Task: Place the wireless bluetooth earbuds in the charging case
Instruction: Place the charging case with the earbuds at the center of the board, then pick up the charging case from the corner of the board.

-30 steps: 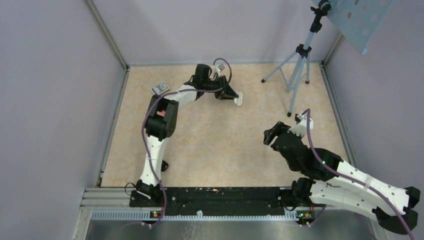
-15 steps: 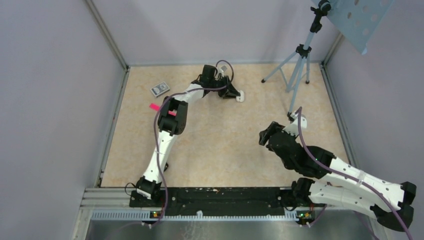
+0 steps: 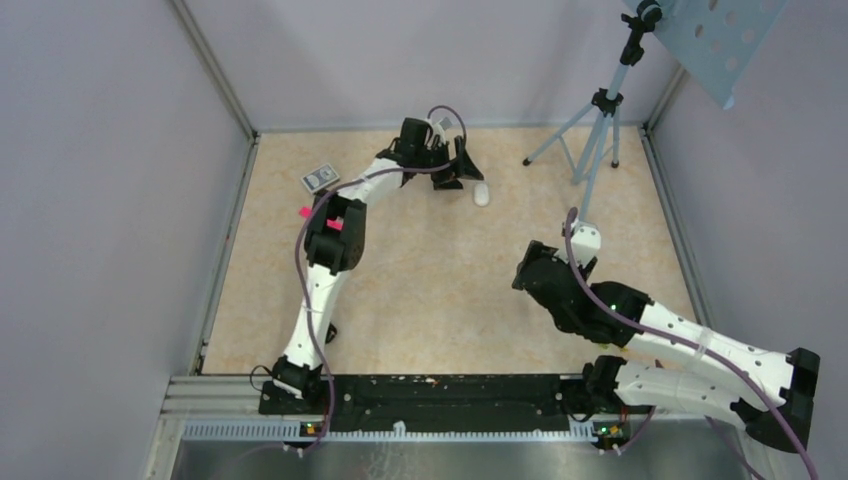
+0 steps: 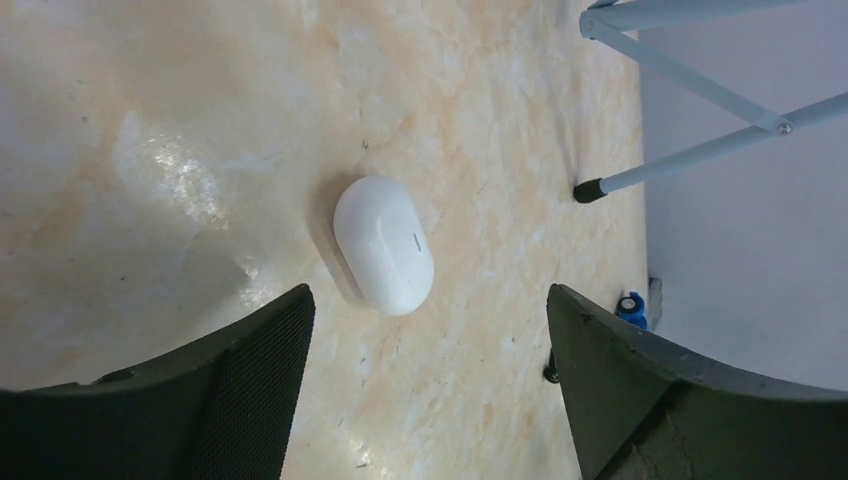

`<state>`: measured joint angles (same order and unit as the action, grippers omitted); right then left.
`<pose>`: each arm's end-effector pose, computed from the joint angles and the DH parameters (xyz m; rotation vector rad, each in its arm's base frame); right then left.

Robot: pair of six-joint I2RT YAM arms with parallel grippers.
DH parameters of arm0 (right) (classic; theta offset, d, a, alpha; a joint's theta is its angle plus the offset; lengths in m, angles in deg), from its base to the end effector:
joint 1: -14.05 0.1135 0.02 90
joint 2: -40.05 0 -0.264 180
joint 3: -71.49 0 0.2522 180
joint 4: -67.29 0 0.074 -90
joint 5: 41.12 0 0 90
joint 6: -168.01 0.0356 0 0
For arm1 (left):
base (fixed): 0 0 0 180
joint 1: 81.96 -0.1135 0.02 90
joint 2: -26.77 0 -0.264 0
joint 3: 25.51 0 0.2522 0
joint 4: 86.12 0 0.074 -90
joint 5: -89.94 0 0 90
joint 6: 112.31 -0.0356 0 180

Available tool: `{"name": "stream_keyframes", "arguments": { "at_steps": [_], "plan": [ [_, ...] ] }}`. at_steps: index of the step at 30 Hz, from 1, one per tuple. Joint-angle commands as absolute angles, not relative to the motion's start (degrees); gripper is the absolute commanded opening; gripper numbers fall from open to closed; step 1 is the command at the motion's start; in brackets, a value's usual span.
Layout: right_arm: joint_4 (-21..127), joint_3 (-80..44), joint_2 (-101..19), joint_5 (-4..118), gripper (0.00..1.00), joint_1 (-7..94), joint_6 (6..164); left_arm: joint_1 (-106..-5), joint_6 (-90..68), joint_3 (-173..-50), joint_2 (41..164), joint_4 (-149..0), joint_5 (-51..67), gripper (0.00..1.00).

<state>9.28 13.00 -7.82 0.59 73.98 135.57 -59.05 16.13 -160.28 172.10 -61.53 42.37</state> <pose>0.1016 0.1225 0.2839 0.3171 2.0650 0.2075 0.5130 -0.2429 0.1597 0.1487 2.3479 -1.3805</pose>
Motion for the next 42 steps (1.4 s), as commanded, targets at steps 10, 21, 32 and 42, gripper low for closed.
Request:
{"name": "stream_keyframes", "arguments": {
  "at_steps": [10,21,32,42],
  "plan": [
    [20.12,13.46,-10.11,16.06,0.76,60.13,122.25,-56.66,-2.34,-133.78,127.36,-48.0,24.35,0.96],
    [33.03,11.35,-21.15,26.83,0.74,60.12,118.17,-57.04,17.39,-99.25,92.56,-16.7,-4.8,0.96],
    [34.31,10.07,-21.7,30.78,0.72,60.19,116.51,-59.28,36.94,-85.02,87.18,-8.27,-14.4,0.99],
    [35.99,15.06,-18.01,35.14,0.69,60.11,119.49,-67.59,39.19,-72.76,80.94,-16.52,-6.94,0.93]
  ]
}}
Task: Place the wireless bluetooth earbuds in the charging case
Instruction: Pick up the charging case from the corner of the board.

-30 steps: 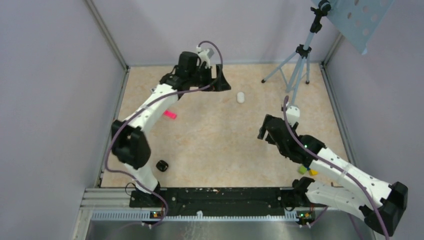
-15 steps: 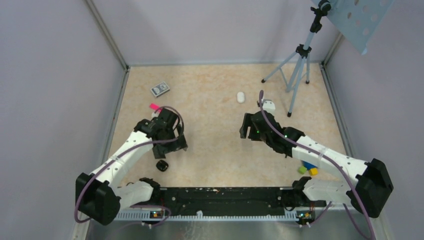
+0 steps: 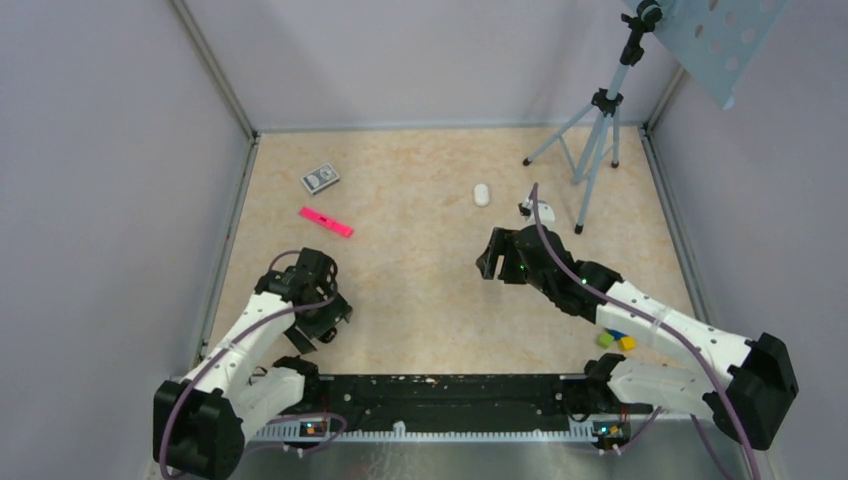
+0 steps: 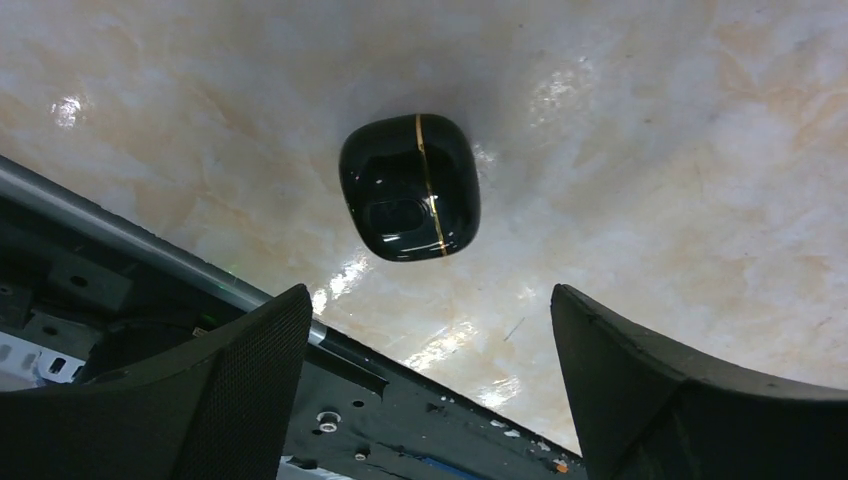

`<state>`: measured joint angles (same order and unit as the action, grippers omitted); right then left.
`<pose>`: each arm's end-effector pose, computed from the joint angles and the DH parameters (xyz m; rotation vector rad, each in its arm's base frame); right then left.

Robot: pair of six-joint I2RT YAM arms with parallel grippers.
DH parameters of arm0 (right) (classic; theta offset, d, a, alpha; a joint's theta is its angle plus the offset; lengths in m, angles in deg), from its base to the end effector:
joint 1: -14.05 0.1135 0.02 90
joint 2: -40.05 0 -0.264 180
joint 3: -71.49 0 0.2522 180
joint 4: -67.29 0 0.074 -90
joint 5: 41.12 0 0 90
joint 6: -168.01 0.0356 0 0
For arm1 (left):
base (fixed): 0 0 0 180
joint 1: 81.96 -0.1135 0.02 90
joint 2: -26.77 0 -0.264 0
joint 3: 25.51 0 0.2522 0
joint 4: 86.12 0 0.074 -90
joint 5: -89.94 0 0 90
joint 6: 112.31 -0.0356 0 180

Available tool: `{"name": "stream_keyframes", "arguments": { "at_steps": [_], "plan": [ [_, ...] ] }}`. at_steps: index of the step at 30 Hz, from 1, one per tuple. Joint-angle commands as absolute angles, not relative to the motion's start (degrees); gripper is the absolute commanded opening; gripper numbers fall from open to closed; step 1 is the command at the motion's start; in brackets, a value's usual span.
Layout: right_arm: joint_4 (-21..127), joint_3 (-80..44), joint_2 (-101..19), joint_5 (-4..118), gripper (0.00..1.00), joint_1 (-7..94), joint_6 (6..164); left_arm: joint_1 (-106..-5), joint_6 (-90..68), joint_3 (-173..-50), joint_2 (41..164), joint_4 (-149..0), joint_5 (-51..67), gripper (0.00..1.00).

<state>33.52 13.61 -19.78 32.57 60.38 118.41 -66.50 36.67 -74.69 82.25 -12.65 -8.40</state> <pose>0.1641 0.1574 0.2700 0.0479 2.2185 0.5484 0.1368 -0.0325 0.1959 -1.0971 2.6972 0.0114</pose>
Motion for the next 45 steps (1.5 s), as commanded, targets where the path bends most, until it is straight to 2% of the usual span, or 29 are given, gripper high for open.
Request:
{"name": "stream_keyframes", "arguments": {
  "at_steps": [1,10,18,26,30,32,40,45],
  "plan": [
    [35.83,15.18,-17.91,35.55,0.69,60.12,119.56,-67.7,39.39,-72.42,80.72,-16.99,-7.32,0.91],
    [34.31,15.7,-17.12,35.7,0.67,60.26,118.88,-68.95,38.01,-69.56,83.45,-24.23,-8.09,0.75],
    [35.68,17.02,-17.05,36.24,0.66,60.14,120.19,-68.95,37.09,-67.49,82.85,-29.28,-8.01,0.7],
    [34.85,17.62,-16.17,35.92,0.66,60.15,119.92,-68.95,40.97,-68.1,86.6,-27.04,-9.94,0.72],
    [34.1,17.82,-15.48,35.75,0.66,60.16,119.76,-69.11,43.5,-68.94,85.62,-25.62,-13.51,0.8],
    [33.99,18.11,-15.13,35.61,0.66,60.18,119.84,-69.4,43.84,-69.49,85.91,-25.59,-14.45,0.8],
    [34.81,19.11,-14.94,36.25,0.66,60.2,120.02,-70.99,45.4,-72.44,90.13,-23.66,-17.09,0.73],
    [34.82,19.08,-15.04,36.23,0.66,60.18,119.85,-71.31,43.21,-73.0,90.78,-26.37,-15.09,0.6]
  ]
}}
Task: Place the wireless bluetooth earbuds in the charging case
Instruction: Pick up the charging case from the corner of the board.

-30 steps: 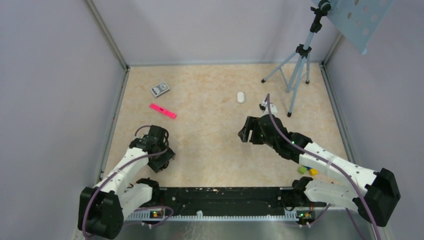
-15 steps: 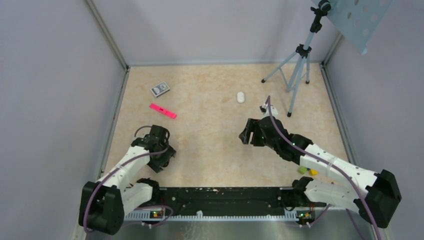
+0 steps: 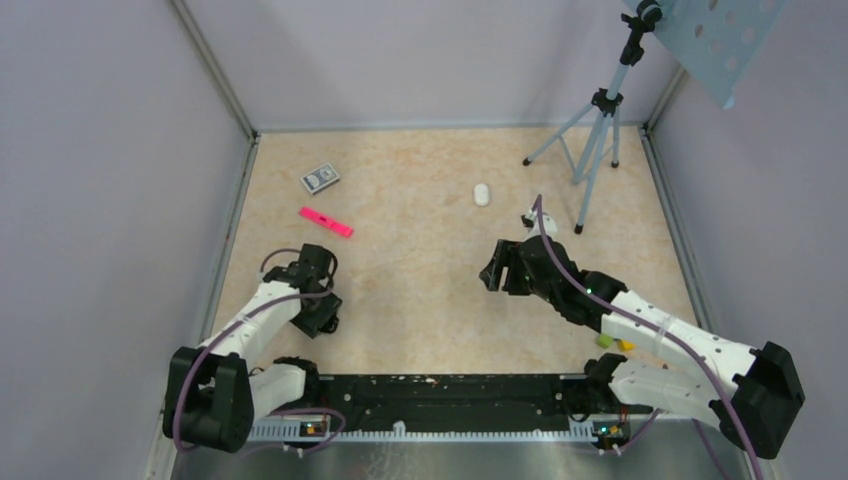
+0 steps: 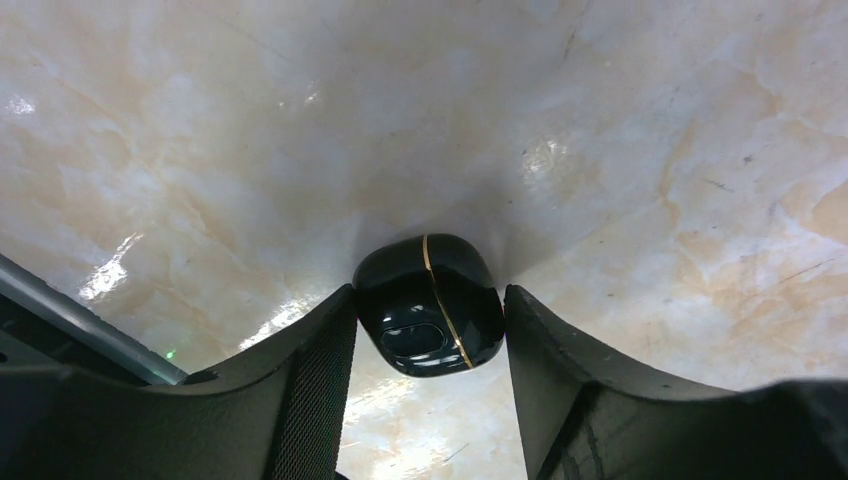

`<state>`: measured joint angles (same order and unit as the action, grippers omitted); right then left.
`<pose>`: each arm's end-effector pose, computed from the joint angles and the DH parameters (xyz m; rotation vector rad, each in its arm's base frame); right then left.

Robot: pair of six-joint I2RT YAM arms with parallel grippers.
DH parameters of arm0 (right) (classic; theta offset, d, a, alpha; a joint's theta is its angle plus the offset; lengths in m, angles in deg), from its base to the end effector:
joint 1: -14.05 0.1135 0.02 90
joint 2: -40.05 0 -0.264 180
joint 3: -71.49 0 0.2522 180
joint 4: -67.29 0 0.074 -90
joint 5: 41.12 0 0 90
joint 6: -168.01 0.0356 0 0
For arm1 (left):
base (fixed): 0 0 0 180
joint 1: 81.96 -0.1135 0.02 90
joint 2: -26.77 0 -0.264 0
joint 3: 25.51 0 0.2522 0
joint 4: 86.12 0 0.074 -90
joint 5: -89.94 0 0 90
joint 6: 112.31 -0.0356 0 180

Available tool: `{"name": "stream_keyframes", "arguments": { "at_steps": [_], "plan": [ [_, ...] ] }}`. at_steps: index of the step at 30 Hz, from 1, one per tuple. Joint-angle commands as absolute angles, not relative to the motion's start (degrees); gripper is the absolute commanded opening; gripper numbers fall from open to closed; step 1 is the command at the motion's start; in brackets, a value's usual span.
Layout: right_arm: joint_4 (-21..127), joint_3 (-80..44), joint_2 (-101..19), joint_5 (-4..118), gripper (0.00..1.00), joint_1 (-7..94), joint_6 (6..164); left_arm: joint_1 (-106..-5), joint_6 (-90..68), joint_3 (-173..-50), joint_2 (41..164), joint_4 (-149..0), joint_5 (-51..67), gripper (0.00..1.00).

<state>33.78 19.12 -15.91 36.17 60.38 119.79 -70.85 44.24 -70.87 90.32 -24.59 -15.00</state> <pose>0.1511 0.1470 0.2509 0.0355 2.2679 0.6022 0.1601 -0.0221 0.1645 -1.3490 2.4954 0.1298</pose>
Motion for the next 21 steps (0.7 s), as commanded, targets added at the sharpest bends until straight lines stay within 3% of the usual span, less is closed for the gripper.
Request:
{"name": "stream_keyframes", "arguments": {
  "at_steps": [1,5,9,12,14,17,21],
  "plan": [
    [34.89,19.14,-15.15,36.23,0.66,60.13,119.85,-71.32,41.79,-72.71,90.81,-28.16,-13.18,0.57],
    [35.62,19.57,-15.71,36.55,0.66,60.21,120.05,-71.25,36.0,-72.62,92.66,-33.21,-2.09,0.47],
    [36.02,19.91,-16.31,36.43,0.66,60.12,120.82,-70.02,30.32,-71.45,92.86,-44.67,13.52,0.45],
    [36.42,20.02,-16.78,36.4,0.66,60.12,121.61,-63.27,29.06,-72.43,91.55,-53.25,18.17,0.47],
    [37.34,20.31,-16.98,37.23,0.67,60.15,122.3,-59.25,28.51,-74.66,93.6,-57.43,20.6,0.54],
    [40.22,20.87,-17.04,40.05,0.7,60.18,122.42,-56.79,30.72,-75.2,97.44,-68.96,30.66,0.55],
    [46.19,22.35,-16.0,43.48,0.72,60.14,124.22,-52.8,31.38,-81.1,101.54,-70.98,30.8,0.56]
  ]
}}
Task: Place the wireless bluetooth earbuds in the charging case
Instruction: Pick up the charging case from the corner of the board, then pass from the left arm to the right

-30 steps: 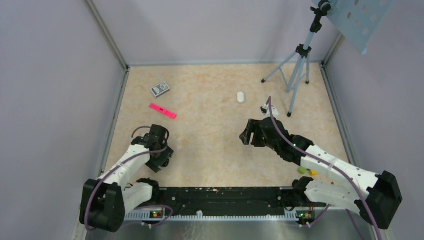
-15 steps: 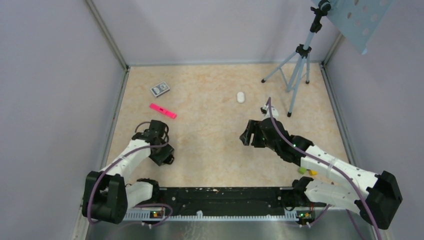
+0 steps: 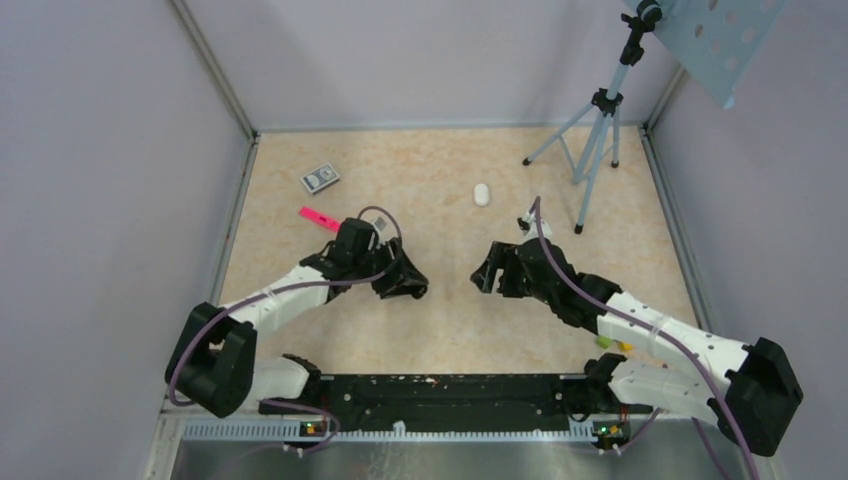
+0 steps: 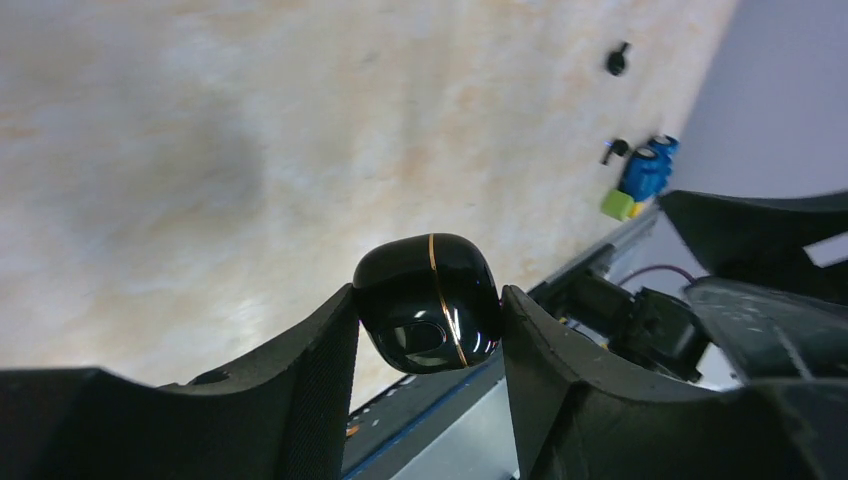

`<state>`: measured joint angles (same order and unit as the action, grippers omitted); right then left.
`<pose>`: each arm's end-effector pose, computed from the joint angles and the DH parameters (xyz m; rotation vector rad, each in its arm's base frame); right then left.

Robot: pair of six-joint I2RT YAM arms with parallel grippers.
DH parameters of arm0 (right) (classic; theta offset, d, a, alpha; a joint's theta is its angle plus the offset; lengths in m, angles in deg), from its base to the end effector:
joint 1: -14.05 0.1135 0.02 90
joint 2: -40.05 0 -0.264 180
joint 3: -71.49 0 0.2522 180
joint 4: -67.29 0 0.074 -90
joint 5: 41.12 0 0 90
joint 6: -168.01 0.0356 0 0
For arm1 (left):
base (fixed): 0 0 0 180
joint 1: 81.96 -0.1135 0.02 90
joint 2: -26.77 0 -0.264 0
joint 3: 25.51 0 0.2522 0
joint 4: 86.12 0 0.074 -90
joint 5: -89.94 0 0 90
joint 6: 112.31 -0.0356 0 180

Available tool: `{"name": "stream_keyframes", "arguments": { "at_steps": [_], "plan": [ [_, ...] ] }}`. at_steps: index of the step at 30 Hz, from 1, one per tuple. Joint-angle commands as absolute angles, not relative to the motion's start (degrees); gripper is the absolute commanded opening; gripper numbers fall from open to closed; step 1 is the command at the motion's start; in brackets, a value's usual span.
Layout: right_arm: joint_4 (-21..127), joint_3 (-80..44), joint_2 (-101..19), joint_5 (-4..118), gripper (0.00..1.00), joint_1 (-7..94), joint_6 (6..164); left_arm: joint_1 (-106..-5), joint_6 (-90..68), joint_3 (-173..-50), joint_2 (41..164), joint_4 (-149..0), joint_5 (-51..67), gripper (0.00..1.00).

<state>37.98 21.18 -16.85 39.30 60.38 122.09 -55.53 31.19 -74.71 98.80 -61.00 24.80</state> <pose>0.1526 0.1512 0.2417 0.0527 2.2763 0.6900 0.2102 -0.1212 0.1878 -0.3996 2.6134 -1.0954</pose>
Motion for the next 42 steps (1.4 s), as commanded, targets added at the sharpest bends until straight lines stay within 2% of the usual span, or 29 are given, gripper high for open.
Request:
{"name": "stream_keyframes", "arguments": {
  "at_steps": [1,9,19,28,32,40,42],
  "plan": [
    [50.05,23.35,-15.56,44.91,0.72,60.16,124.67,-52.36,31.89,-82.61,102.32,-70.6,30.59,0.56],
    [66.8,28.33,-15.79,48.61,0.73,60.14,125.84,-51.57,36.99,-89.0,105.11,-72.85,31.17,0.56],
    [69.68,21.76,-22.24,47.0,0.72,61.84,120.4,-51.12,38.35,-93.08,107.07,-69.59,29.44,0.55],
    [75.82,19.12,-29.86,44.17,0.61,62.11,124.33,-51.07,38.68,-93.57,105.43,-68.17,28.31,0.55],
    [76.54,17.84,-32.61,44.4,0.49,62.13,125.17,-51.11,39.01,-93.52,105.03,-68.53,28.58,0.55],
    [75.6,17.94,-33.4,45.02,0.0,62.09,128.06,-51.09,38.95,-92.61,104.27,-68.93,29.01,0.57],
    [74.64,18.6,-32.19,45.78,0.0,61.89,127.76,-51.17,37.67,-92.65,104.05,-68.18,28.79,0.66]
  ]
}}
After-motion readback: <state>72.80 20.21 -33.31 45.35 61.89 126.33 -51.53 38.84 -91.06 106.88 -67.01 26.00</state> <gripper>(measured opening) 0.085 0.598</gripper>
